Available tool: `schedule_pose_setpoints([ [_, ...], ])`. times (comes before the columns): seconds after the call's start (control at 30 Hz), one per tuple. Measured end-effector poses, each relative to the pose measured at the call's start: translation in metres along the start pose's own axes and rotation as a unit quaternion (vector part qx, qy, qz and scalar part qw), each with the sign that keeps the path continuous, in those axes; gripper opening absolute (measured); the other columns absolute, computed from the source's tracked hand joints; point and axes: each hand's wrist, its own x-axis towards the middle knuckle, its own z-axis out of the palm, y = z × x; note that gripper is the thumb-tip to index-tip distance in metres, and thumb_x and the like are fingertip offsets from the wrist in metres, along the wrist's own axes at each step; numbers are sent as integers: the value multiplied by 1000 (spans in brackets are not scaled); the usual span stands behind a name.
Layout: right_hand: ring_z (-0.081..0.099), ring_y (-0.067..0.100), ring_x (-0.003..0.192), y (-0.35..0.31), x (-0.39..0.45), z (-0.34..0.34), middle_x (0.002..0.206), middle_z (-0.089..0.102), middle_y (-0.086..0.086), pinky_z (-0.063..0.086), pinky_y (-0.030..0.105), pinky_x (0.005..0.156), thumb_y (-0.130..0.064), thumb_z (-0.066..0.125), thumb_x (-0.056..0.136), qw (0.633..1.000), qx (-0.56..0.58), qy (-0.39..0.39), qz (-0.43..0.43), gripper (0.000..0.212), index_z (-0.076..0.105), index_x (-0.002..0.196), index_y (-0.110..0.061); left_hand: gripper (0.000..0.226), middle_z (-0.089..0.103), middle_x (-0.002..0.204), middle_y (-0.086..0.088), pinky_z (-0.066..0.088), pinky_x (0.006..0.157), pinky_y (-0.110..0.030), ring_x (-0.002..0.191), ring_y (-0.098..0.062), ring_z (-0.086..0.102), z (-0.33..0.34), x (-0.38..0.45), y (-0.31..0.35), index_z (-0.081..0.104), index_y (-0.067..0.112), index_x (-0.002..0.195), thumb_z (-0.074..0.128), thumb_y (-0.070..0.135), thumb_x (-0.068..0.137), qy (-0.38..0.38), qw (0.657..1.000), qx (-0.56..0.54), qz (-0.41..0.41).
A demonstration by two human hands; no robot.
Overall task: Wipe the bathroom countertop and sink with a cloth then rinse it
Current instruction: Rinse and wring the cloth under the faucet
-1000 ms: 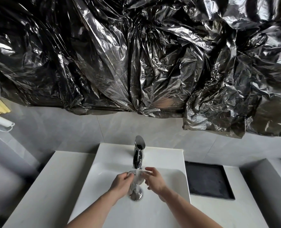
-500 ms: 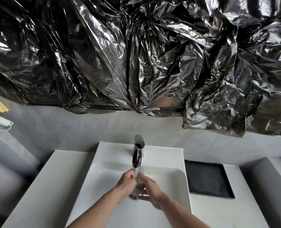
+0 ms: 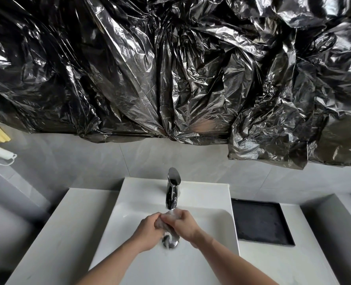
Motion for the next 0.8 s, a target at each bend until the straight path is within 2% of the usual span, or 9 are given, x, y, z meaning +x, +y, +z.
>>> schedule_pose_setpoints([
  [0.07,64,31,59,9,5,-1,80,73,18,55,39,57,-29,74,95,999,11,41,12,23,68,95,-7,8,72,76,-1,52,66,-34,66,-16,62,0,5,1,59,15,83,58,16,75,35,999,-37,-17],
  [0.13,75,27,82,19,10,-4,99,75,14,63,50,82,-32,80,90,996,11,75,36,46,55,118,-6,8,75,78,-7,58,68,-42,72,-23,73,-1,8,0,62,12,85,55,10,81,51,994,-87,-43],
  [0.2,75,21,93,24,9,-6,118,68,9,63,38,85,-32,79,90,995,12,76,60,53,50,130,-15,16,77,83,-8,60,66,-43,80,-29,76,-3,8,2,68,15,89,54,7,89,66,988,-127,-63],
  [0.27,71,12,91,24,5,-8,124,63,4,58,21,73,-36,73,95,994,9,53,95,48,52,135,-19,20,77,87,-9,58,65,-38,82,-30,76,-5,5,6,72,18,92,54,9,94,78,980,-166,-75],
  [0.37,61,4,83,17,-1,-6,106,67,-6,50,18,73,-43,58,104,993,25,29,109,37,62,128,-16,20,78,88,-11,54,65,-32,80,-28,77,-6,3,12,75,18,94,55,19,98,72,974,-197,-83],
  [0.53,60,16,86,13,0,9,85,66,-7,46,36,84,-52,44,96,988,87,-9,128,35,66,94,-24,35,76,83,-14,50,58,-29,66,-25,72,-6,-2,25,72,5,87,56,36,86,61,980,-164,-99],
  [0.6,68,21,86,14,1,12,85,68,-5,51,37,84,-52,41,98,985,107,4,134,41,69,94,-22,41,74,79,-13,51,52,-31,58,-22,65,-8,0,24,69,7,76,55,46,76,68,986,-116,-97],
  [0.73,47,13,57,16,-2,12,83,64,2,39,23,52,-51,42,107,987,124,41,91,50,72,108,-11,21,69,86,-6,52,46,-30,62,-22,62,-9,-2,21,60,20,95,60,40,87,51,993,-59,-86],
  [0.8,43,10,52,17,-5,8,70,57,-4,33,21,46,-54,48,105,991,92,42,89,47,76,93,-18,25,67,100,-5,52,49,-27,62,-19,65,-9,-4,19,53,24,114,62,31,92,43,992,-99,-69],
])
